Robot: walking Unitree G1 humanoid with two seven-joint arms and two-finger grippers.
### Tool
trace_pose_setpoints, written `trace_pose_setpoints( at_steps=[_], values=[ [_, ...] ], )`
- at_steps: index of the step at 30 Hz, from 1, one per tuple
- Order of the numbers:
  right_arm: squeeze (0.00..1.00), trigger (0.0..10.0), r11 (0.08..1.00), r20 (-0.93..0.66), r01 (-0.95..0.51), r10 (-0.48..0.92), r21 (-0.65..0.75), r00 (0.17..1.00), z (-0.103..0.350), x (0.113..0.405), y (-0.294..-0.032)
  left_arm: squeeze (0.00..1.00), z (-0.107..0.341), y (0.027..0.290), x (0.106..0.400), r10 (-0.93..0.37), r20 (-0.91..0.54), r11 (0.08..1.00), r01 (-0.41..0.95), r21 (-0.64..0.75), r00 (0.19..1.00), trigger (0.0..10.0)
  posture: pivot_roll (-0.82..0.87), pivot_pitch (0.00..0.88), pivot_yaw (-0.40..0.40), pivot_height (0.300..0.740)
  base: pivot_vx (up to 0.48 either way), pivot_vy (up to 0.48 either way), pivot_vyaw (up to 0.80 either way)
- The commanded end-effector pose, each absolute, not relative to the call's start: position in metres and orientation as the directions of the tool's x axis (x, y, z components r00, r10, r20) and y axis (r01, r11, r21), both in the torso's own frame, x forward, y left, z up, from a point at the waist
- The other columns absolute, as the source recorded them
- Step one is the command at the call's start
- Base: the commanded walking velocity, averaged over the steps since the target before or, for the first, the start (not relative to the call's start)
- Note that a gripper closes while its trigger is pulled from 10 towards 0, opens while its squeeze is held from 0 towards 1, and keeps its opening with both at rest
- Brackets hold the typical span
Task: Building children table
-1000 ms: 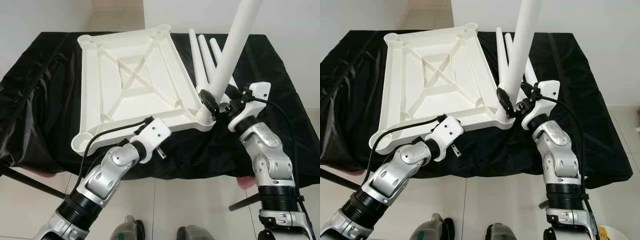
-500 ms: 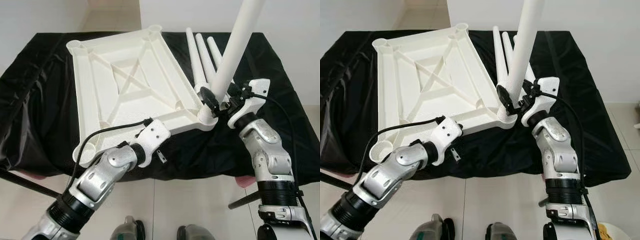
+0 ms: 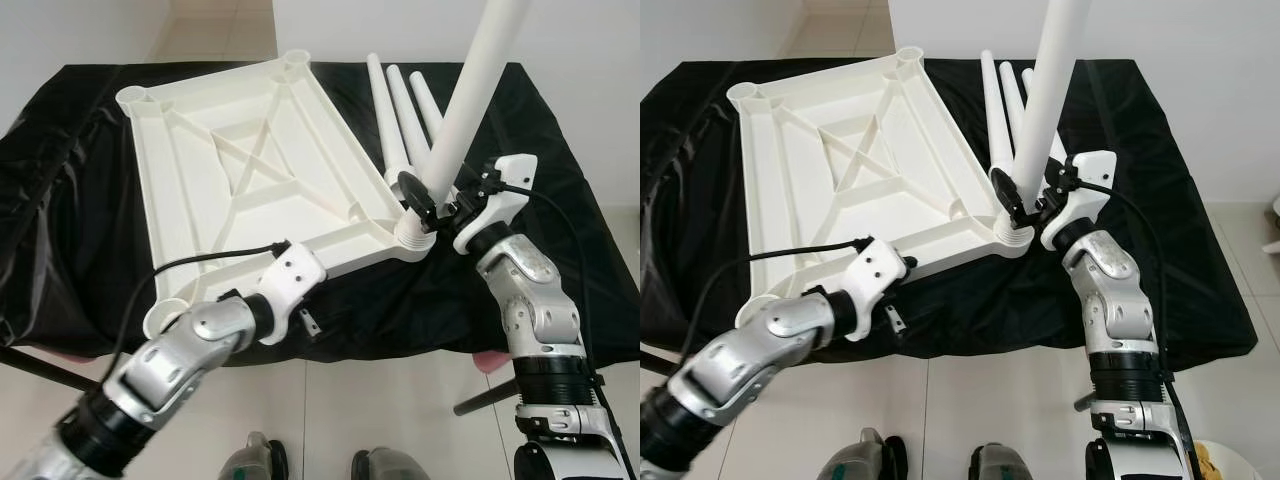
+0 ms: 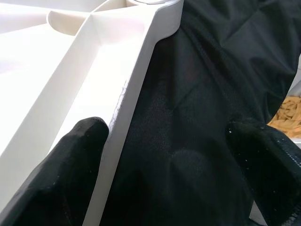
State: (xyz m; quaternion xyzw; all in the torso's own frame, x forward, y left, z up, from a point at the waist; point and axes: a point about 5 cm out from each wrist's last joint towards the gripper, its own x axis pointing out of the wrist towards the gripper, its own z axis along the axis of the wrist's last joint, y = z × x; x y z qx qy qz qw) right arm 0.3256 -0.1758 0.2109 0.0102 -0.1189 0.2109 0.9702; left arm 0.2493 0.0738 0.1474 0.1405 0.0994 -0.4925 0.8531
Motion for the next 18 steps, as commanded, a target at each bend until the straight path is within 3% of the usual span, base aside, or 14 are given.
trace_pose_setpoints(
  at_steps=[1,4,8,15,18],
  values=[
    [0.00,10.0,0.914,0.226,-0.404,0.401,-0.035,0.888,0.209,0.327,-0.178,0.00,0.125,0.071,0.221,-0.913,-0.404,0.100,0.990,-0.095,0.053,10.0,-0.06,0.123,0.058,0.740,0.000,0.000,0.00],
    [0.00,10.0,0.913,0.224,-0.407,0.404,-0.034,0.887,0.208,0.327,-0.178,0.00,0.126,0.069,0.224,-0.913,-0.400,0.127,0.988,-0.085,0.083,10.0,-0.06,0.121,0.056,0.740,0.000,0.000,0.00],
    [0.00,10.0,0.906,0.200,-0.421,0.421,-0.048,0.885,0.198,0.321,-0.181,0.00,0.130,0.057,0.244,-0.891,-0.345,0.325,0.945,-0.035,0.294,10.0,-0.05,0.115,0.042,0.740,0.000,0.000,0.00],
    [0.00,10.0,0.897,0.170,-0.440,0.441,-0.042,0.881,0.190,0.318,-0.181,0.00,0.144,0.047,0.247,-0.888,-0.247,0.403,0.915,-0.011,0.388,10.0,-0.04,0.111,0.021,0.740,0.000,0.000,0.00],
    [0.00,10.0,0.894,0.163,-0.446,0.446,-0.039,0.880,0.188,0.319,-0.180,0.00,0.155,0.041,0.254,-0.866,-0.168,0.482,0.875,-0.038,0.470,10.0,-0.03,0.106,0.008,0.740,0.000,0.000,0.00]
  ],
)
